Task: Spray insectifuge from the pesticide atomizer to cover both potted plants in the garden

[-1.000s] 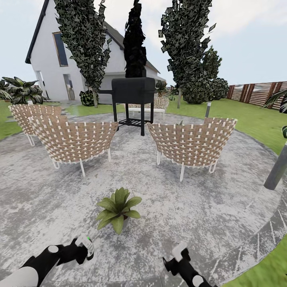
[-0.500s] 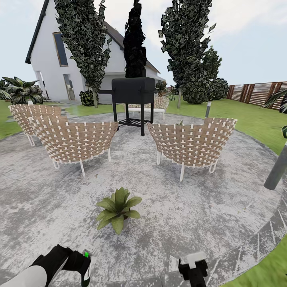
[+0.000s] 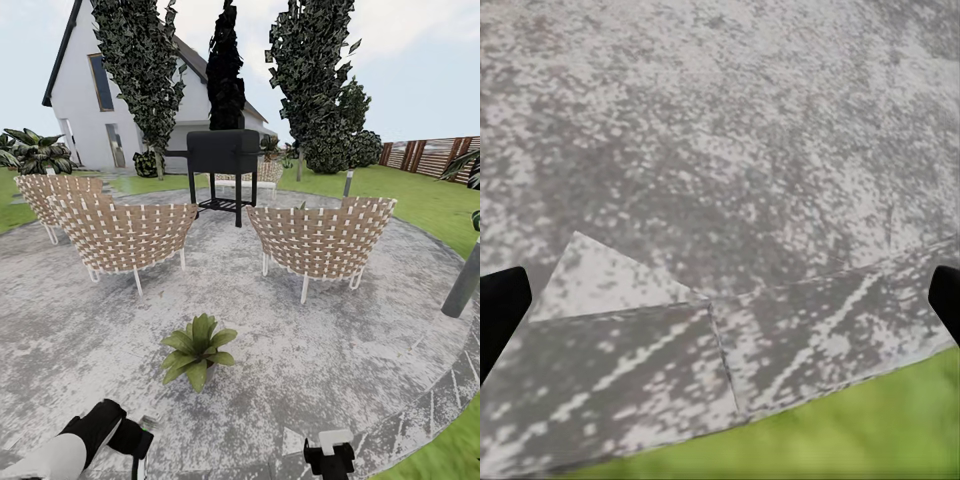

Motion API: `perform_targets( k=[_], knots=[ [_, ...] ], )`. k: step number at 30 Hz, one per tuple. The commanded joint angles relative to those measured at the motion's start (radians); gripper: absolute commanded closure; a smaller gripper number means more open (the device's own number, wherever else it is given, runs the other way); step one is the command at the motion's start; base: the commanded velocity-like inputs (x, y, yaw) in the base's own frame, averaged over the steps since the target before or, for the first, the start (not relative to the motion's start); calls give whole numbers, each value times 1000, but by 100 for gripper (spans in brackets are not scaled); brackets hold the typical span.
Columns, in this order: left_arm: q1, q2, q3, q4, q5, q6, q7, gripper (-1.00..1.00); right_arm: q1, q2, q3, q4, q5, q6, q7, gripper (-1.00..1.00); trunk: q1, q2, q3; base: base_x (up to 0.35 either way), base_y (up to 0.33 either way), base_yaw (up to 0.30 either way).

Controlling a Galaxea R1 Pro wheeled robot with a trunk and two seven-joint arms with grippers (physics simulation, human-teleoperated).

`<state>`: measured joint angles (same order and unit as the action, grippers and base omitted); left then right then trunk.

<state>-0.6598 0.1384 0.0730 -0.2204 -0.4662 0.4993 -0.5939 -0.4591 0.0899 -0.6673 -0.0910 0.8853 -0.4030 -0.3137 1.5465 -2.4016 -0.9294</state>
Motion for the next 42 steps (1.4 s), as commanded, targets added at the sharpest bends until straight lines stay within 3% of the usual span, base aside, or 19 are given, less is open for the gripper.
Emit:
perform_targets(
  k=[1, 4, 7, 10, 12, 16, 24, 29, 34, 36, 39, 42],
  knots=[
    [-15, -1, 7, -2, -8, 22, -6, 100, 0, 0, -8, 0, 11, -2, -4, -100, 0, 0, -1, 0, 0, 0],
    [-56, -2, 9, -2, -7, 82, -6, 100, 0, -1, -8, 0, 11, -2, -4, -100, 0, 0, -1, 0, 0, 0],
    [-77, -6, 10, -6, -6, 100, -6, 100, 0, -1, -8, 0, 11, -2, -4, -100, 0, 0, -1, 0, 0, 0],
    [-118, -12, 13, -114, -5, 213, -7, 100, 0, -2, -8, 0, 11, -2, -4, -100, 0, 0, -1, 0, 0, 0],
    [-121, -14, 15, -153, -6, 238, -7, 100, 0, -2, -8, 1, 11, -2, -4, -100, 0, 0, -1, 0, 0, 0],
    [-120, -15, 14, -171, -6, 246, -7, 100, 1, -2, -8, 1, 11, -2, -3, -100, 0, 0, -1, 0, 0, 0],
    [-107, -55, 14, -166, -6, 246, -8, 100, 2, -2, -8, 0, 11, -2, -2, -100, 0, 0, -1, 92, -59, 0],
    [-105, -59, 12, -157, -6, 242, -11, 100, 3, -2, -8, 0, 11, -2, -2, -100, 0, 0, -1, 16, -10, -28],
    [-108, -47, -3, -158, -19, 243, -162, 100, 3, -2, -8, 0, 11, -2, -2, -100, 0, 0, -1, 1, 0, -239],
    [-109, -41, -5, -157, -22, 247, -187, 100, 3, -1, -8, 0, 11, -2, -3, -100, 0, 0, -1, 0, 0, -261],
    [-106, -37, -90, -156, -21, 249, -196, 100, 3, -2, -7, 0, 12, -2, 0, -100, 0, 0, -1, 0, 0, -74],
    [-105, -37, -112, -152, -19, 249, -196, 100, 3, -2, -6, 0, 13, -2, 2, -100, 0, 0, -1, 0, 0, -11]
  ],
)
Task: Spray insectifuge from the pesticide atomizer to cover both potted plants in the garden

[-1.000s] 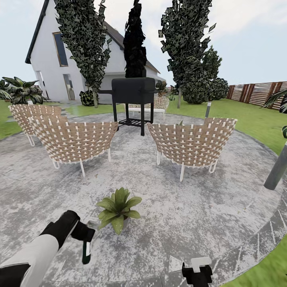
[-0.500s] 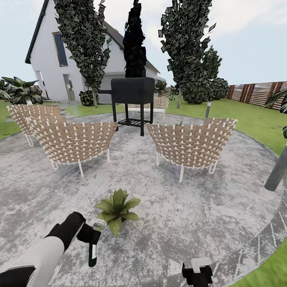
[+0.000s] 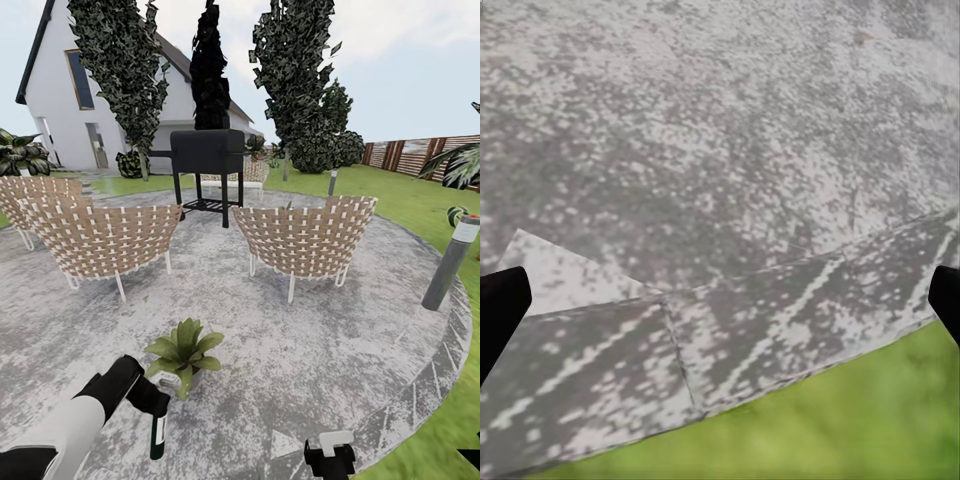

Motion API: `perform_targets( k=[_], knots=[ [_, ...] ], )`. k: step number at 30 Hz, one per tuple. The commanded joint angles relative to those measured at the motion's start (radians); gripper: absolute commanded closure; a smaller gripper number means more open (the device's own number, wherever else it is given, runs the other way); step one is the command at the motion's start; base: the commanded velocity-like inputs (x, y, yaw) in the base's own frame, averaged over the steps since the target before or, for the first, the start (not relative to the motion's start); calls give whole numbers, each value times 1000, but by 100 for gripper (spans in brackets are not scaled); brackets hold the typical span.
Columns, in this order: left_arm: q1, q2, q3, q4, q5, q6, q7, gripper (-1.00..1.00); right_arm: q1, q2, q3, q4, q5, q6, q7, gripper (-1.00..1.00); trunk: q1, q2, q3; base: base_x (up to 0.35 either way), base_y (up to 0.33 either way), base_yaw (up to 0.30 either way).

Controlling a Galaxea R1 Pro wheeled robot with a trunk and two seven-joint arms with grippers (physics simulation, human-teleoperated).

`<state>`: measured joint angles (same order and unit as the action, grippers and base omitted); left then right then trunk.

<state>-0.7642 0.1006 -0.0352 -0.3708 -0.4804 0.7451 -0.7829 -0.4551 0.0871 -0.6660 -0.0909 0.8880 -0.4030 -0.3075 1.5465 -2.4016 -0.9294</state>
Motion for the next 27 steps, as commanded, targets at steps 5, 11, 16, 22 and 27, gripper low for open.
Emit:
perform_targets(
  k=[5, 11, 16, 22, 27],
  knots=[
    [-3, 2, -8, 32, -3, 5, -25, 100, 0, -2, -7, 0, 11, -2, -7, -100, 0, 0, -1, 0, 0, -1],
    [-14, 24, -8, 26, -10, 50, -123, 100, 5, -10, -7, 1, 11, -2, -7, -100, 0, 0, -1, 3, 0, 0],
    [-12, 27, -8, 23, -10, 63, -128, 100, 6, -10, -7, 2, 11, -2, -6, -100, 0, 0, -1, 246, 0, 0],
    [-6, 26, -8, 22, -11, 64, -128, 100, 6, -10, -6, 2, 11, -2, -6, -100, 0, 0, -1, 298, 0, 0],
    [-2, 26, -10, 23, -12, 63, -128, 100, 6, -10, -6, 2, 11, -2, -6, -100, 0, 0, -1, 47, 0, 0]
  ],
)
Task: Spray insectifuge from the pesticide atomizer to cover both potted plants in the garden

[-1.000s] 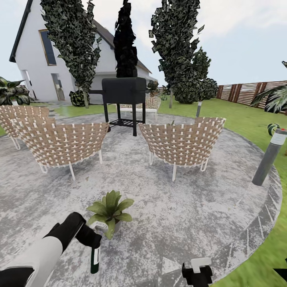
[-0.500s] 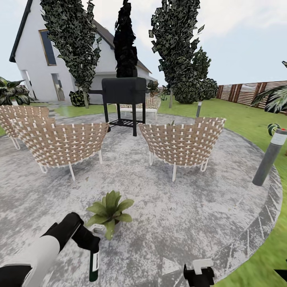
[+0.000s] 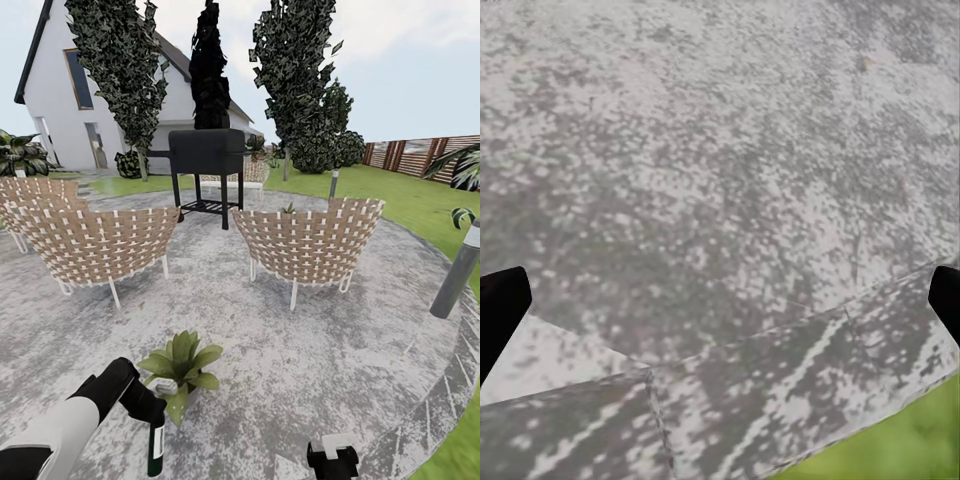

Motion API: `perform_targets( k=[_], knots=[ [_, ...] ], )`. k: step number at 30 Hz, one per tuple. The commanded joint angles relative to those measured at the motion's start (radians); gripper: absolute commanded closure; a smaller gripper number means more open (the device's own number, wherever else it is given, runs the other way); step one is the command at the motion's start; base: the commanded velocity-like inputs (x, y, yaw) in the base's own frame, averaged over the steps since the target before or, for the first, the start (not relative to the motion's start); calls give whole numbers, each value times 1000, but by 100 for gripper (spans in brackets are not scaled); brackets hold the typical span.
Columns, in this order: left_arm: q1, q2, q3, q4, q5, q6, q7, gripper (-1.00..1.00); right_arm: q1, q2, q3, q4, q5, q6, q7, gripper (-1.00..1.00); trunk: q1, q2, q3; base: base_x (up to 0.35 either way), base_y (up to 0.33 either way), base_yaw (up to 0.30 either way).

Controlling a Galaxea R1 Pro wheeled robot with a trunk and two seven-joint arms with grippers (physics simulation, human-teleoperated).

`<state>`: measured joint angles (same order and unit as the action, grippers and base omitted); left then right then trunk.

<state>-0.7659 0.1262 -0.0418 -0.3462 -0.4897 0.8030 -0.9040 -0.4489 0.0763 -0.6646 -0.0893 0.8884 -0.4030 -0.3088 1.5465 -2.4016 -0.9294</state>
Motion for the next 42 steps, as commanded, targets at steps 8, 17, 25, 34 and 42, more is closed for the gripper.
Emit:
perform_targets(
  k=[8, 17, 25, 34, 42],
  knots=[
    [1, 76, -5, 5, -22, -4, -9, 100, -1, 0, -7, 11, 11, -2, -4, -100, 0, 0, -1, 1, 0, 0],
    [0, 28, -40, -3, -17, 3, -9, 100, 0, 0, -7, 13, 11, -2, -4, -100, 0, 0, -1, 0, 0, 0],
    [0, 26, -43, -4, -16, 5, -9, 100, 0, 0, -7, 13, 11, -2, -4, -100, 0, 0, -1, 79, -57, 0],
    [0, 29, -49, -3, -22, 5, -9, 100, -1, 0, -7, 13, 9, -2, -4, -100, 0, 0, -1, 16, -13, -11],
    [0, 33, -47, -2, -21, 5, -9, 100, -1, 0, -7, 13, 10, -2, -4, -100, 0, 0, 4, 0, 55, -126]
  ],
)
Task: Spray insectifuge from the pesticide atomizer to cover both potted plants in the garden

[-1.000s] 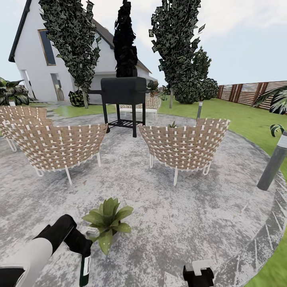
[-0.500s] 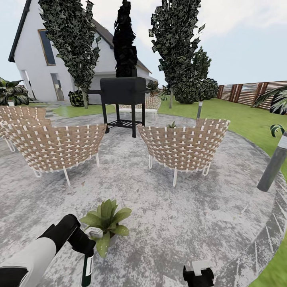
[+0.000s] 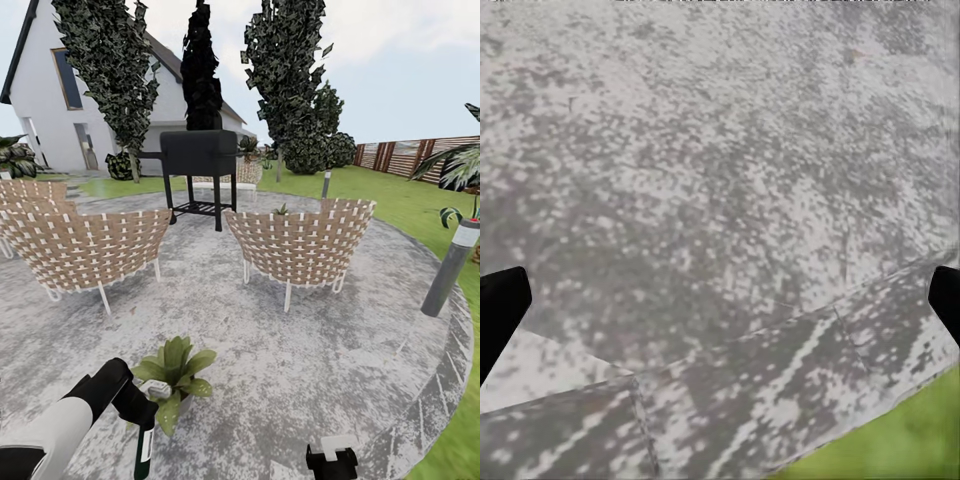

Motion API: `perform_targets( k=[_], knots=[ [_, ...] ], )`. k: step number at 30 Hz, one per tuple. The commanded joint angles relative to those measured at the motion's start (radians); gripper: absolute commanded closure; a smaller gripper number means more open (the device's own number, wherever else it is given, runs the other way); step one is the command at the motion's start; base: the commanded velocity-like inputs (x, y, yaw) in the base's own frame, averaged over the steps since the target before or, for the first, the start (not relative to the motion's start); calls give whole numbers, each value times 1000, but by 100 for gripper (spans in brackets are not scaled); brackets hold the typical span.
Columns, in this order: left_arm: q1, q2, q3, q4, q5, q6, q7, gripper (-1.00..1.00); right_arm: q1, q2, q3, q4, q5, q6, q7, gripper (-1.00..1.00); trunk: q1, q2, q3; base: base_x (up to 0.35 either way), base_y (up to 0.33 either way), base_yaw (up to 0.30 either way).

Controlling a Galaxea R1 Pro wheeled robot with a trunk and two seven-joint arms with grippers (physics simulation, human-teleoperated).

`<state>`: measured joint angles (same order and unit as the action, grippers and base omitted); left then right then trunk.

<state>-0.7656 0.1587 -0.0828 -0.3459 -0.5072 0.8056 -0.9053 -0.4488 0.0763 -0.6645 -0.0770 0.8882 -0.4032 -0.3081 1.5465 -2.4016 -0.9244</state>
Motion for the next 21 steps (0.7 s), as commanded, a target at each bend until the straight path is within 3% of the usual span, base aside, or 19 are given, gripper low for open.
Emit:
perform_targets(
  k=[1, 8, 21],
  knots=[
    [0, 1, -6, -2, -4, 3, -7, 100, 0, 0, -7, 0, 11, -2, -5, -100, 0, 0, -1, 0, 257, -12],
    [0, 1, -7, -3, -4, 3, -7, 100, 1, 0, -7, 0, 11, -2, -4, -100, 0, 0, -1, -35, 296, -2],
    [0, 2, -9, -3, -4, 0, -5, 100, 1, 0, -7, 0, 11, -2, -5, -100, 0, 0, -1, -217, 198, -6]
  ],
)
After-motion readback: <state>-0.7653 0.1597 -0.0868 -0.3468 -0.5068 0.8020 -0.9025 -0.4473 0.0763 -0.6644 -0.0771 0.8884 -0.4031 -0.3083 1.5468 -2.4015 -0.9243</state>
